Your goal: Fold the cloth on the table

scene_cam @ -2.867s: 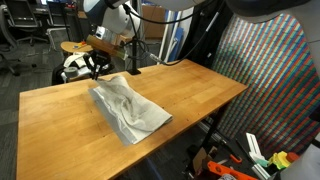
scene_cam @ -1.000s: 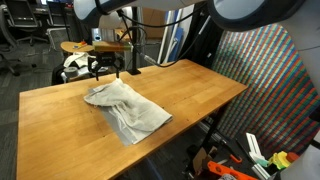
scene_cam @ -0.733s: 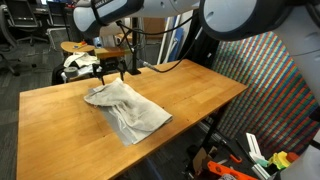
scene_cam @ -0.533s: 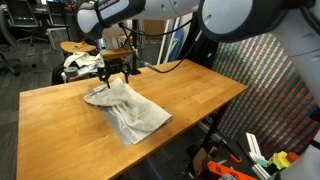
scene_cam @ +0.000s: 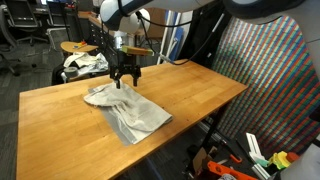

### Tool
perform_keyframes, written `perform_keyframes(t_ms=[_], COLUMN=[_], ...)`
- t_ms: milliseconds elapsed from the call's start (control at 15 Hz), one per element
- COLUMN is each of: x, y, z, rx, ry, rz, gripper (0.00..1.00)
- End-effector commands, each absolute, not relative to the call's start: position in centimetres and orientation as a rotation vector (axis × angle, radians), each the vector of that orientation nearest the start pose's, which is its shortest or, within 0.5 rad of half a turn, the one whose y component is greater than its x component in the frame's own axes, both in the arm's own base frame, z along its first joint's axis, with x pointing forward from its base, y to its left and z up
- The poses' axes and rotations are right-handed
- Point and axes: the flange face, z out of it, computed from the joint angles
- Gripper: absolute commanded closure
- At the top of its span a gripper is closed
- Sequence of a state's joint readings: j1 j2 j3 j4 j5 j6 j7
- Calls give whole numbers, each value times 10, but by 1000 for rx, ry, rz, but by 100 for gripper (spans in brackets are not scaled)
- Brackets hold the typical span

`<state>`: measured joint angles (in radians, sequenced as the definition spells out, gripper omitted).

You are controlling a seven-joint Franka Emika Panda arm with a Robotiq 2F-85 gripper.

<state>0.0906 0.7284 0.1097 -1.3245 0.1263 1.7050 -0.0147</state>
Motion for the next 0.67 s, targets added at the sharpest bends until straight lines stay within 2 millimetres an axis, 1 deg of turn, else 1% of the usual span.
perform_keyframes(t_ms=[0, 67, 333, 467, 600], x=[640, 632, 600, 583, 570], y=[132, 135, 161, 171, 175], z=[289, 287, 277, 267, 252], rx=[-2823, -2811, -2780, -2799, -2829], ry=[-359, -387, -447, -473, -517], rz=[538, 514, 338, 225, 185], gripper=[0, 0, 0, 0, 0])
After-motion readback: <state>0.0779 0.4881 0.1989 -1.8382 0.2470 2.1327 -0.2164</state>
